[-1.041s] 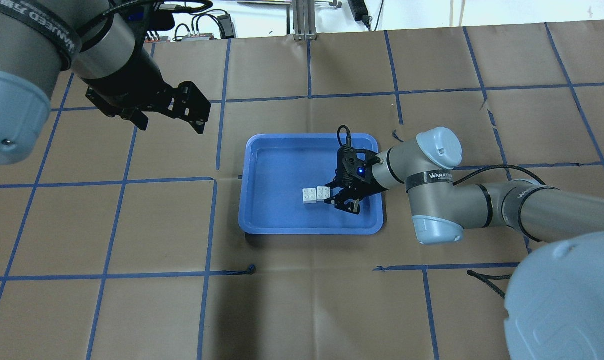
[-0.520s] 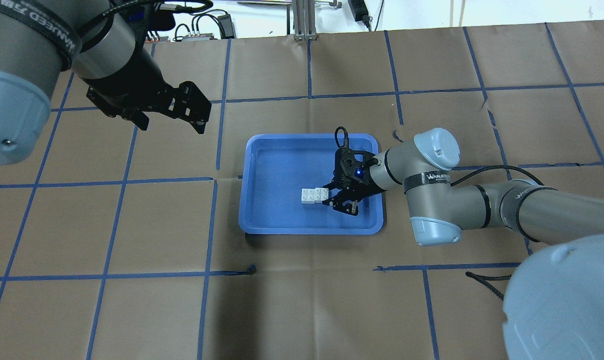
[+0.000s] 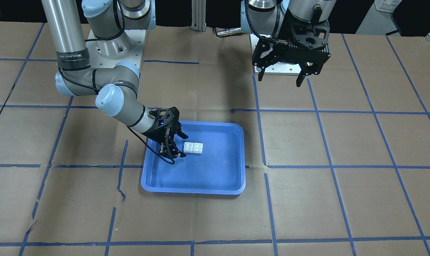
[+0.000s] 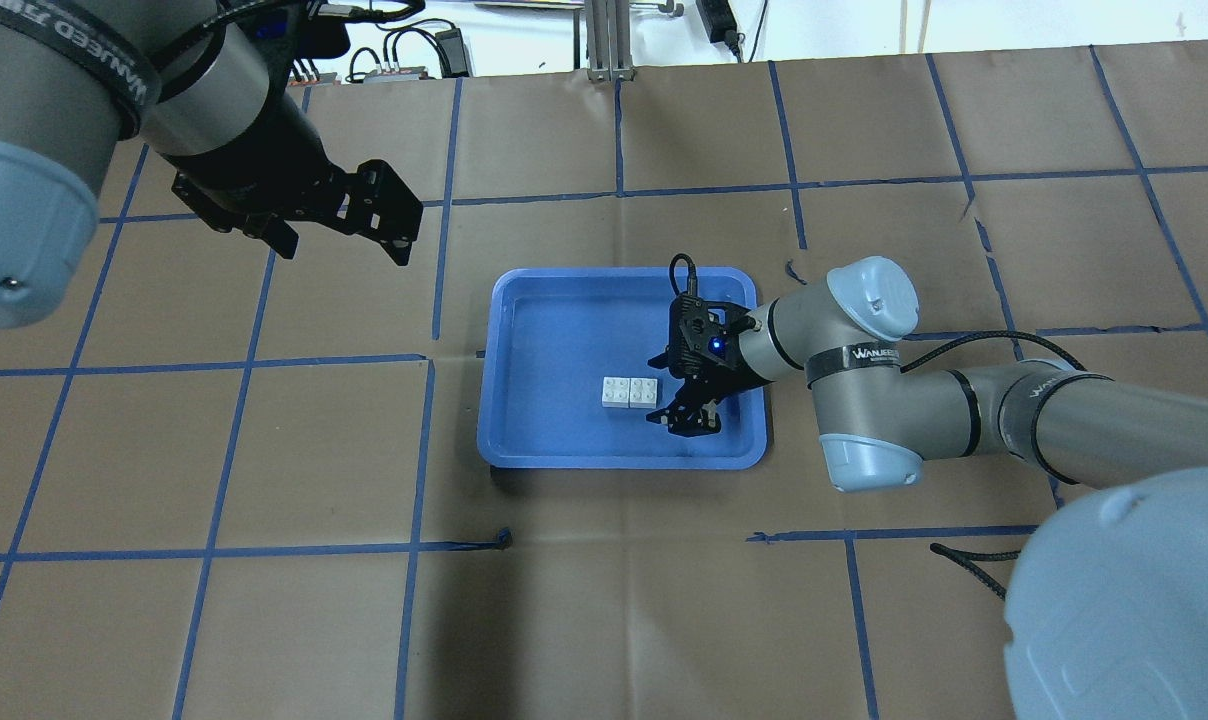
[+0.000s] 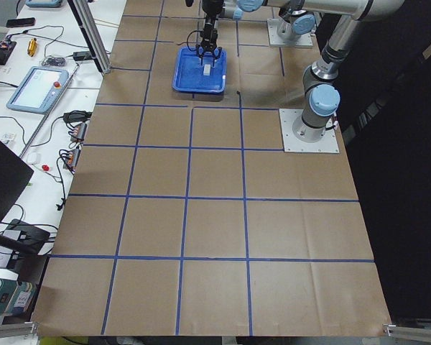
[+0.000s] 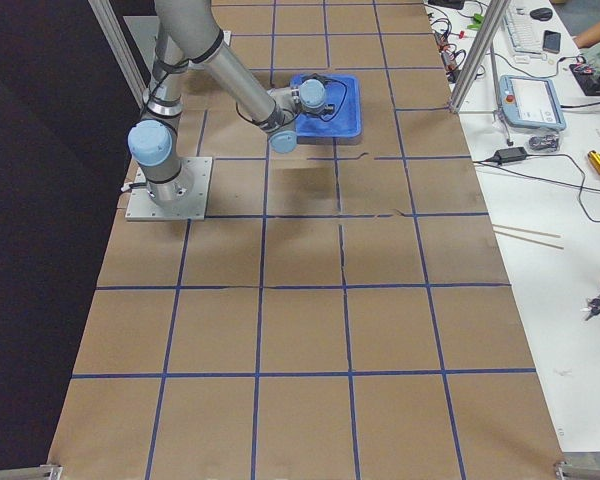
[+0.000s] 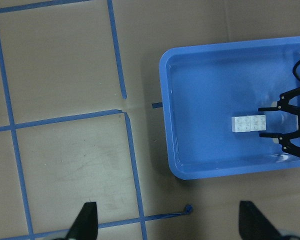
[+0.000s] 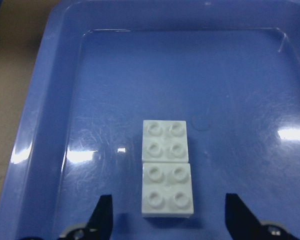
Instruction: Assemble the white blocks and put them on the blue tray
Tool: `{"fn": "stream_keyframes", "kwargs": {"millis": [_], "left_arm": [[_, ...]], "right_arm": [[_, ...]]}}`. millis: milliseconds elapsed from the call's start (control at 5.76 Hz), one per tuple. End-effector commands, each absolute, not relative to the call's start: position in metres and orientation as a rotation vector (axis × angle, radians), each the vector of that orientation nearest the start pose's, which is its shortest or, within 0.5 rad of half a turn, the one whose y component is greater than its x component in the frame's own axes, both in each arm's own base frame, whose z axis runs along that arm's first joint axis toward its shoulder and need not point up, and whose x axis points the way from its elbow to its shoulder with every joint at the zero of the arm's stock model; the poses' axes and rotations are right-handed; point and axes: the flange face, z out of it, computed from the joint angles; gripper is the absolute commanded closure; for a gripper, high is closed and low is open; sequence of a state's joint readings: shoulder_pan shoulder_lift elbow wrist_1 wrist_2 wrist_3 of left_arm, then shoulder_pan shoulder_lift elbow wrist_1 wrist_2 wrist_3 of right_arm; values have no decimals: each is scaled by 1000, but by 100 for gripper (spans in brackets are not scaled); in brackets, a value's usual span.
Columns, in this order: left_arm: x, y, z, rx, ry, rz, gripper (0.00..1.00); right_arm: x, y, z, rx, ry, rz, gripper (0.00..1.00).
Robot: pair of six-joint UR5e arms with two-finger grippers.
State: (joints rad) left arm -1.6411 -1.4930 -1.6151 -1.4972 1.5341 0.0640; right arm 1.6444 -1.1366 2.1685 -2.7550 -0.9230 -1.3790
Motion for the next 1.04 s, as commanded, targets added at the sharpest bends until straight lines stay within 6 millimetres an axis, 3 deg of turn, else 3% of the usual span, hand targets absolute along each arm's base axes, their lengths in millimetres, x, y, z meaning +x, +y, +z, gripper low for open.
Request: {"fn": "stream_keyframes", "kwargs": {"millis": [0, 347, 867], "left_arm": [[-169, -459, 514, 215, 3166, -180, 1], [-169, -460, 517, 215, 3166, -187, 1], [-169, -460, 517, 216, 3169, -188, 1]], "right_arm": [[229, -477, 152, -1794, 1930, -703, 0], [228, -478, 153, -1778, 1944, -699, 0], [226, -492, 185, -1757, 2001, -751, 0]]}}
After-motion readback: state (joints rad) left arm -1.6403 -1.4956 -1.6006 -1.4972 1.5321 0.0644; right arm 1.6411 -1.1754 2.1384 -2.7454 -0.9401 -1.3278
